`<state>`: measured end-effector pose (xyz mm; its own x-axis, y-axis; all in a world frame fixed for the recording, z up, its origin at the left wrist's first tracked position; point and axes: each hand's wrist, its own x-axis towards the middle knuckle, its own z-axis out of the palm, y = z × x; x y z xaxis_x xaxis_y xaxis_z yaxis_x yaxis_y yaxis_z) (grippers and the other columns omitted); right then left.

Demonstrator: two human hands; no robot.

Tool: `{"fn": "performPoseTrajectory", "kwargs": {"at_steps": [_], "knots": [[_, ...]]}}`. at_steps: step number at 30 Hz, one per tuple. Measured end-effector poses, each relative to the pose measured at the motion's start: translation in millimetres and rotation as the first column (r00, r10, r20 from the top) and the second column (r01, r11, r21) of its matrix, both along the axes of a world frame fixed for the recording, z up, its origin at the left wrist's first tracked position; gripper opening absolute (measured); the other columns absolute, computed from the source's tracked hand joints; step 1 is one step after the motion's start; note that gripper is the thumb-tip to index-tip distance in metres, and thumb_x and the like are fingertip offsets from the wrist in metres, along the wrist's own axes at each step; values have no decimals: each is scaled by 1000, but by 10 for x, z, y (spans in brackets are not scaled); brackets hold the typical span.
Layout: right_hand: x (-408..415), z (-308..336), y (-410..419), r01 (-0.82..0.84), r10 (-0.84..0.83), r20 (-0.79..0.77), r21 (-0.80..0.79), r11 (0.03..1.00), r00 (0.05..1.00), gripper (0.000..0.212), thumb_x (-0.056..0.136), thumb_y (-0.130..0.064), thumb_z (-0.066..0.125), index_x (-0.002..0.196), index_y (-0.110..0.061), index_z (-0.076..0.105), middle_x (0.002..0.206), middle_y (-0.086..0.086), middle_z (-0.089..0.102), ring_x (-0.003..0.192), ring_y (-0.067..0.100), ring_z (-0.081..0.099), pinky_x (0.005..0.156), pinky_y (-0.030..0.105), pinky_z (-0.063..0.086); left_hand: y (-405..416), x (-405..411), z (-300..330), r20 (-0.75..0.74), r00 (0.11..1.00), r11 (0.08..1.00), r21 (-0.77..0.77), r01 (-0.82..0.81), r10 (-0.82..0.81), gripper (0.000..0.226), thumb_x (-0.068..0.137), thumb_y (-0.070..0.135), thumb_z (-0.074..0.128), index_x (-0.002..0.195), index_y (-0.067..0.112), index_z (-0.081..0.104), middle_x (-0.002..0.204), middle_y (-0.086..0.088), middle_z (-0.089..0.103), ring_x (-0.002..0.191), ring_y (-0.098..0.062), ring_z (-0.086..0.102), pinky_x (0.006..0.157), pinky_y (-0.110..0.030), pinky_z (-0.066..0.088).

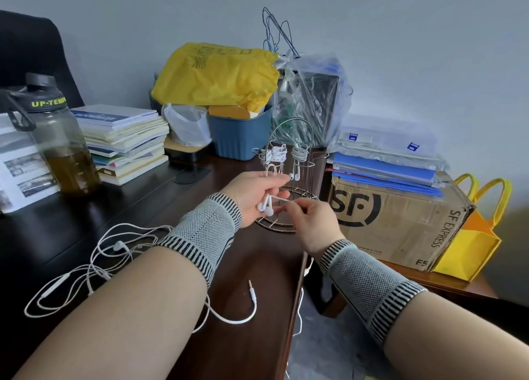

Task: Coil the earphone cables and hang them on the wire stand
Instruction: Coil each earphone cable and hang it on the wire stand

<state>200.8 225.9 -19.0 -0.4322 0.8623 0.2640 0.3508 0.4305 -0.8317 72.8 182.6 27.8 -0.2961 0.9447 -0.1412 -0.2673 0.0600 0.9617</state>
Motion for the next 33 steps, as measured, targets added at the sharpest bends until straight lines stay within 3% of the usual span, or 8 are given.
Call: {"fn": "performPoseTrajectory", "kwargs": {"at_steps": [3, 6, 9, 13, 20, 24, 27, 33], "knots": [[10, 30, 32, 22, -21, -25, 41, 999, 999, 24, 93, -23, 55, 76, -19, 72, 36, -11, 43, 36, 6, 38, 43, 19, 30, 15, 1, -58, -64, 997, 999, 24, -33, 34, 5, 92, 7, 63, 87, 7, 62, 68, -3, 56, 65, -12, 66, 52, -27, 52], [14, 43, 89, 104, -102, -74, 31, 994, 992, 24, 92, -24, 56, 75, -15, 70, 51, -8, 54, 49, 9, 47, 53, 25, 40, 32, -39, -140, -184, 975, 992, 54, -115, 124, 2, 93, 10, 63, 92, 11, 65, 85, -5, 67, 67, -9, 69, 60, -28, 52], [23, 68, 153, 162, -163, -138, -18, 987, 977, 27, 90, -24, 56, 71, -9, 69, 48, -7, 53, 49, 13, 46, 54, 27, 42, 70, -109, -232, -308, 913, 963, 103, -248, 268, 15, 87, 16, 71, 99, 12, 64, 97, -9, 70, 68, -7, 71, 68, -33, 56], [-5, 125, 166, 169, -170, -139, -19, 985, 976, 29, 89, -28, 58, 62, -20, 65, 34, -13, 44, 43, 8, 42, 52, 23, 37, 139, -128, -303, -341, 879, 942, 147, -301, 334, 21, 86, 22, 73, 103, 10, 68, 89, -8, 71, 64, -5, 67, 63, -24, 55], [-20, 167, 227, 198, -198, -120, -8, 980, 973, 30, 86, -28, 57, 58, -21, 63, 44, -8, 53, 52, 22, 59, 60, 32, 52, 213, -85, -344, -298, 909, 956, 95, -278, 293, 29, 90, 36, 66, 107, 13, 69, 62, 5, 68, 55, -3, 61, 70, -28, 55], [-31, 184, 239, 242, -242, -53, 10, 970, 969, 24, 89, -26, 55, 69, -20, 66, 53, -3, 58, 54, 18, 57, 55, 24, 46, 252, -47, -343, -291, 911, 956, 58, -287, 291, 20, 92, 36, 65, 96, 17, 69, 60, 7, 68, 53, -3, 60, 65, -25, 54], [-49, 196, 245, 257, -256, -41, 28, 966, 966, 23, 90, -28, 55, 73, -19, 68, 66, 0, 63, 62, 18, 59, 61, 26, 48, 246, -4, -333, -292, 891, 937, 70, -343, 347, 18, 90, 33, 66, 89, 16, 71, 57, 7, 66, 51, -4, 57, 59, -22, 53], [5, 205, 262, 205, -218, -110, -116, 972, 970, 30, 91, -27, 59, 61, -23, 62, 49, -2, 55, 52, 19, 54, 60, 35, 51, 25, 147, -312, -371, 843, 920, 113, -376, 390, 20, 92, 29, 63, 78, 17, 70, 56, 3, 65, 47, -5, 55, 60, -24, 51]]}}
